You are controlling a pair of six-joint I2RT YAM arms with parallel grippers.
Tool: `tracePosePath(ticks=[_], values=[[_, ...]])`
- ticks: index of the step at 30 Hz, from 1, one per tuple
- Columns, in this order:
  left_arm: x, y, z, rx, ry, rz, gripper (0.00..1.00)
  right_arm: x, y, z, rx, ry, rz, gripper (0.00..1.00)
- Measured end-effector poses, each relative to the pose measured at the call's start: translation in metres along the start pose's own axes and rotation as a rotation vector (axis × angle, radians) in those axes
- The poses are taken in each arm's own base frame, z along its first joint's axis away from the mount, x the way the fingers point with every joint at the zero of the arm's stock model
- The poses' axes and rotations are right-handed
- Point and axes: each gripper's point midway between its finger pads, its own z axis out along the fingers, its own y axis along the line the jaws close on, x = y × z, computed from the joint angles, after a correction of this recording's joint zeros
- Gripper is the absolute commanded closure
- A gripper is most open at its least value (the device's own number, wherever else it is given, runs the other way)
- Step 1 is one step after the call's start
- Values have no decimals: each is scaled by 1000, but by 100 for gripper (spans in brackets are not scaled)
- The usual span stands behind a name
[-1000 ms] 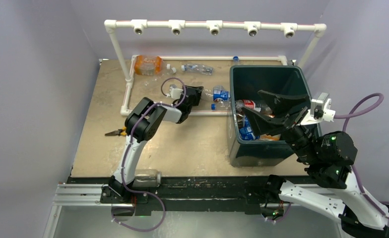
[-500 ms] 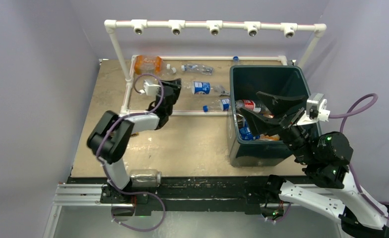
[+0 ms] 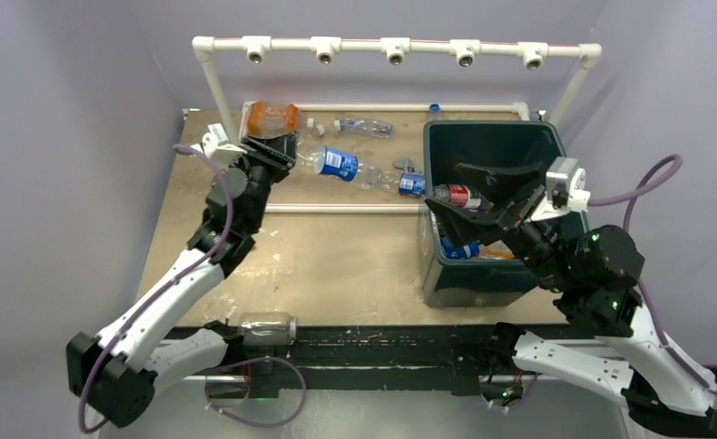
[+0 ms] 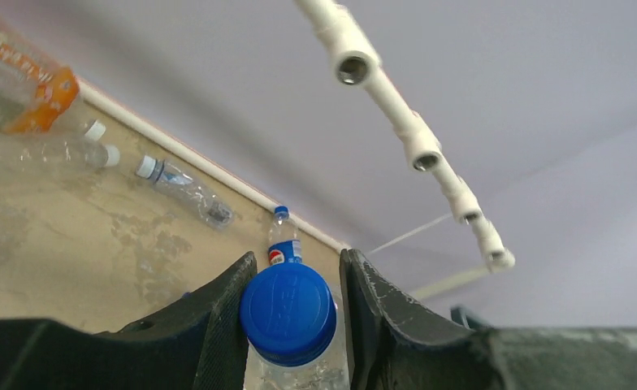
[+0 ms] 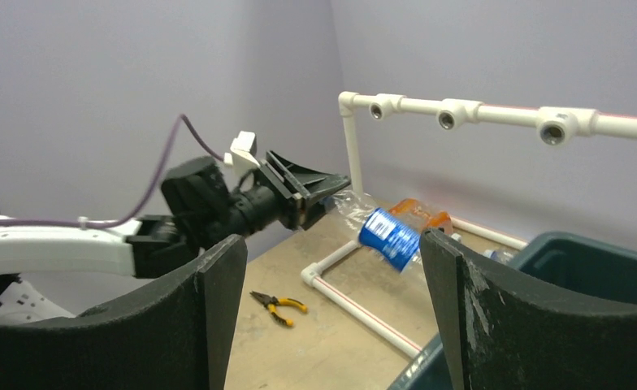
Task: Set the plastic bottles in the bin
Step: Pick up the plastic bottle at the center of the board, then place the plastic bottle in the trash bin.
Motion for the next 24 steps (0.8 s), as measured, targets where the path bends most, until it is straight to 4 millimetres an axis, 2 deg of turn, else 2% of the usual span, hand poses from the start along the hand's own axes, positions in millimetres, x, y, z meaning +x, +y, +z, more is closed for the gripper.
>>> tracePosePath(ticks=[4,8,11,16,19,24], values=[[-18,-44,-35,136,114,195,100,0,16,21,-70,74,-34,16],[-32,-87,-86,358,214,355,100,9,33,39,-154,148,-52,14],[-33,-109,-129,551,287,450,100,22,50,46,-240,202,-47,11],[-34,-141,-191,850,362,497,100,65,80,54,-406,339,-1,7],[-31,-151,-212,958,398,496,100,82,97,50,-500,390,46,5],[-29,-162,-226,1049,427,452,100,92,118,35,-596,405,91,1]])
